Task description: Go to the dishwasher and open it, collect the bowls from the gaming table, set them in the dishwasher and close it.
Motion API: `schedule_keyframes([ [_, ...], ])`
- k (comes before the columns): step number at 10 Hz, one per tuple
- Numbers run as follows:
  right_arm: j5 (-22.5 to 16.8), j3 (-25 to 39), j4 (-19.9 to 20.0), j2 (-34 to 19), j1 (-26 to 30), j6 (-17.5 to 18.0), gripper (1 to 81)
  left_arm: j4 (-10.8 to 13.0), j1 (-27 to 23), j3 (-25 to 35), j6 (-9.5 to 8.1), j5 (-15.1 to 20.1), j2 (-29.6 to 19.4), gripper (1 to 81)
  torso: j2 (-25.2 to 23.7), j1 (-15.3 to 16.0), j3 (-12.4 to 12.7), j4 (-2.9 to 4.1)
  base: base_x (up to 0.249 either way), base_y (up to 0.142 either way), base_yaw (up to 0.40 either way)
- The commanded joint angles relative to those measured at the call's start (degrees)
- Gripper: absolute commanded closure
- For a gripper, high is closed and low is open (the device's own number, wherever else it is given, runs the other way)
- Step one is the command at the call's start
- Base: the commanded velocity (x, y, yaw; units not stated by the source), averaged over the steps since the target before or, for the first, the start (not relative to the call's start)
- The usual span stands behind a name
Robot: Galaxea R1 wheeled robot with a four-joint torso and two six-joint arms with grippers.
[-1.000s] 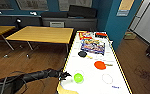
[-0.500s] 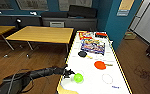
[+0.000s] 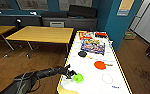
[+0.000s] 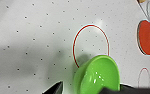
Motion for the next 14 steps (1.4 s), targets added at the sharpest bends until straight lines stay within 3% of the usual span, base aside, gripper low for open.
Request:
schedule_keyframes([
  [1,-4.06,0.77,-0.45,-2.97,2.74,-0.09,81.1,-0.28,-8.51,-1.41,-0.22,2.60,0.75,1.0,0.00,0.00,0.00,0.00,0.000,0.000,0.000],
  [5,-3.98,0.68,-0.45,-2.97,2.56,-0.01,81.1,0.50,-8.16,-3.88,-0.13,3.13,3.39,1.0,0.02,0.00,0.00,0.00,0.000,0.000,0.000],
  [14,-3.98,-0.19,-0.28,-2.45,2.83,0.35,81.1,1.56,-5.26,-5.12,0.14,3.66,4.54,1.0,0.05,0.00,-0.02,0.00,0.000,0.000,0.000],
])
